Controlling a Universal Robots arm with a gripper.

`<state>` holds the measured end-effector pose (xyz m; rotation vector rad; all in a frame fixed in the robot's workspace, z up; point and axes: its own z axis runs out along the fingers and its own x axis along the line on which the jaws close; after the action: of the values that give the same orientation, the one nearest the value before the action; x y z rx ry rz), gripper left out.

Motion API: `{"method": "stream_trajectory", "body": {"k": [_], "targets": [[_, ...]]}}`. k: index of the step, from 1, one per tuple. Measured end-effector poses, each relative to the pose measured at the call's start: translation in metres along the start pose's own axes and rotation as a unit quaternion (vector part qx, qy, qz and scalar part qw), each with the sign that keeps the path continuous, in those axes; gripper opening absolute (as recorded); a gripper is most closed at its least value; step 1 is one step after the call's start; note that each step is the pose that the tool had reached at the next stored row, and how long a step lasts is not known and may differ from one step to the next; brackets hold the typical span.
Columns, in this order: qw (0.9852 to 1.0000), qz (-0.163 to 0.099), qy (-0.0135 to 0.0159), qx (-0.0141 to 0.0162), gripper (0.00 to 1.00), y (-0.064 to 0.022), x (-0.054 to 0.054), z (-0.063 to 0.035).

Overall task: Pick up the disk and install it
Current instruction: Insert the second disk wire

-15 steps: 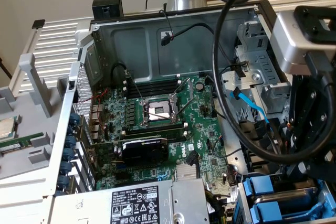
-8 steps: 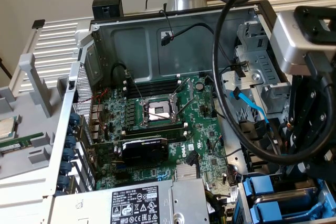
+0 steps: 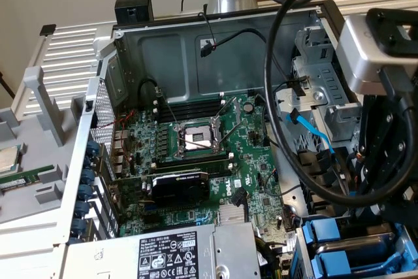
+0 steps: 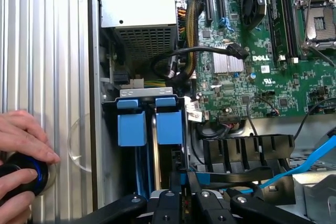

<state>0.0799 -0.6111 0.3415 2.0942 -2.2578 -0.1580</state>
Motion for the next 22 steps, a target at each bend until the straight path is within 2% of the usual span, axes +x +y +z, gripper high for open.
{"method": "stream_trajectory", "body": {"k": [10,12,22], "targets": [[1.0,0.0,-0.0028,-0.0002,0.16,-0.0001,0.0019,0.0],[1.0,-0.001,-0.0053,-0.0004,0.16,-0.0003,0.003,0.0001],[1.0,-0.001,-0.0068,-0.0005,0.16,-0.0003,0.0038,0.0003]]}}
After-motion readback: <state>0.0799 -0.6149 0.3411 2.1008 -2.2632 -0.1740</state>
